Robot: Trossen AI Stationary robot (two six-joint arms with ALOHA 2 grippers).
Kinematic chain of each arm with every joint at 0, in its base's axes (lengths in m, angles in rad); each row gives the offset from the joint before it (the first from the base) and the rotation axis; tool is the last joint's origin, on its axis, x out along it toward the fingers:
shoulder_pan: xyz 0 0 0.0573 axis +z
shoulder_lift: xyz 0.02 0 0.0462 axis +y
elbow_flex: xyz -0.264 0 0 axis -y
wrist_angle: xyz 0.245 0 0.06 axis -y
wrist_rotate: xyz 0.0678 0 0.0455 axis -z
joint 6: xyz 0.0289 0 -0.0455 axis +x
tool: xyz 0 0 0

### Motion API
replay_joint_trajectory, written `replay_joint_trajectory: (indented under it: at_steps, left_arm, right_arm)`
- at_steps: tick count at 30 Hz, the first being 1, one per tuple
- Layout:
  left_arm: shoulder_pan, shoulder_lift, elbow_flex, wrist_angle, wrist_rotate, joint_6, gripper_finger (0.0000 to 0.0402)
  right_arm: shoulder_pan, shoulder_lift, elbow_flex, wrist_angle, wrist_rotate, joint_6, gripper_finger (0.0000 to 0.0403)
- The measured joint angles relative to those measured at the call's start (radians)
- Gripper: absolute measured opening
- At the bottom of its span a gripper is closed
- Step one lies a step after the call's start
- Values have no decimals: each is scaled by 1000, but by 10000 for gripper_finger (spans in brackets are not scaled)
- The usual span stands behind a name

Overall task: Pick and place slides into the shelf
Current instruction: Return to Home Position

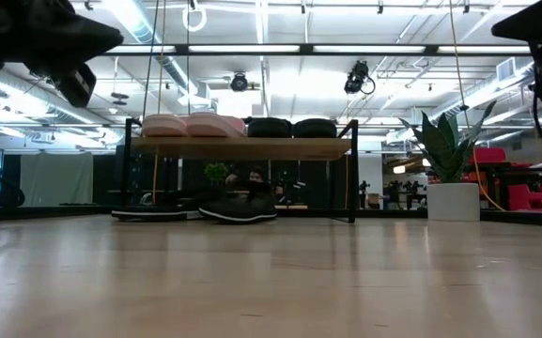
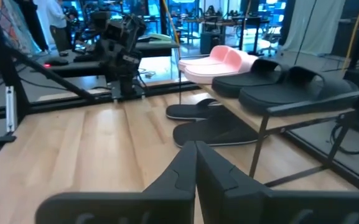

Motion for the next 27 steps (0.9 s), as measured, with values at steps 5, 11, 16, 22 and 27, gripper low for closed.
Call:
replay_joint_trajectory:
  at_steps: [5,11,16,22,27]
  left_arm:
    - [49,-42,0,-8,0,65,34]
    - [108,-48,0,-65,0,-15,26]
    - [141,-38,0,-64,1,-28,21]
    - [191,-33,0,-66,0,-18,28]
    - [218,-33,1,-82,0,22,35]
  right_arm:
    - [42,0,0,-52,3,49,9]
    - [84,1,-101,-20,32,186,9]
    - [110,2,-194,-8,119,293,9]
    - [168,2,-201,-3,119,317,9]
    - [218,24,-201,-3,117,306,9]
